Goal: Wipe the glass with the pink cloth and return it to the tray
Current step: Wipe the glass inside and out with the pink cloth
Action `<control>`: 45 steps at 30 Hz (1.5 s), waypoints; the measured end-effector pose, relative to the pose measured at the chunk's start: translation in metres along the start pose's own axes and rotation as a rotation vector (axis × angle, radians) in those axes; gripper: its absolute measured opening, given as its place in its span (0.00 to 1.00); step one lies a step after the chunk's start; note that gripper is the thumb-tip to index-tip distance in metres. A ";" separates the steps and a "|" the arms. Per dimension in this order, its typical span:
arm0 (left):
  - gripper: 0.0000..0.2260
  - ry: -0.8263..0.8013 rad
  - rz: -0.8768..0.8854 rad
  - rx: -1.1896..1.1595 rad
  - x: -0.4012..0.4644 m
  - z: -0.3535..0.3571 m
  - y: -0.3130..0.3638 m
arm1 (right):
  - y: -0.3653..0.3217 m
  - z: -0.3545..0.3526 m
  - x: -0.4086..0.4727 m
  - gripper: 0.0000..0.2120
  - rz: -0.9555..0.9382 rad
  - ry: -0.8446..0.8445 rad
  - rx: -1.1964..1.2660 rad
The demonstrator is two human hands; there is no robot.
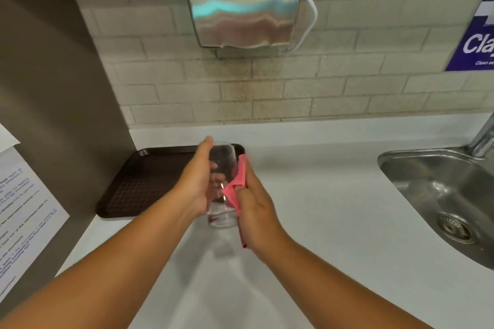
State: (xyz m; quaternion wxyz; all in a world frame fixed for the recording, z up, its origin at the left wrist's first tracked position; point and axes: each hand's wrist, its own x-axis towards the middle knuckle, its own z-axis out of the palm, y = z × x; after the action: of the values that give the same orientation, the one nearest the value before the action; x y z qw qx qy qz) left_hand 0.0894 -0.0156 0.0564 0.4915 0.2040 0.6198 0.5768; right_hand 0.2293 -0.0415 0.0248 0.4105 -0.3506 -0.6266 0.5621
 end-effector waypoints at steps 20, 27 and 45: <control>0.36 -0.288 0.064 0.111 -0.017 0.005 -0.016 | -0.002 -0.014 0.026 0.19 -0.055 0.143 -0.022; 0.30 -0.272 0.126 0.149 -0.022 0.010 -0.008 | -0.018 -0.014 0.038 0.19 -0.028 0.101 -0.062; 0.30 -0.379 0.178 0.006 -0.026 0.002 -0.018 | -0.031 -0.015 0.037 0.27 -0.200 -0.021 -0.292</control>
State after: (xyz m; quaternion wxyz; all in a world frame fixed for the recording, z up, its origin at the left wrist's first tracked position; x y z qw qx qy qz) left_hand 0.1084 -0.0404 0.0499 0.5457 0.3642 0.4978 0.5673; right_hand 0.2279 -0.0056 0.0608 0.4027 -0.3366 -0.7375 0.4249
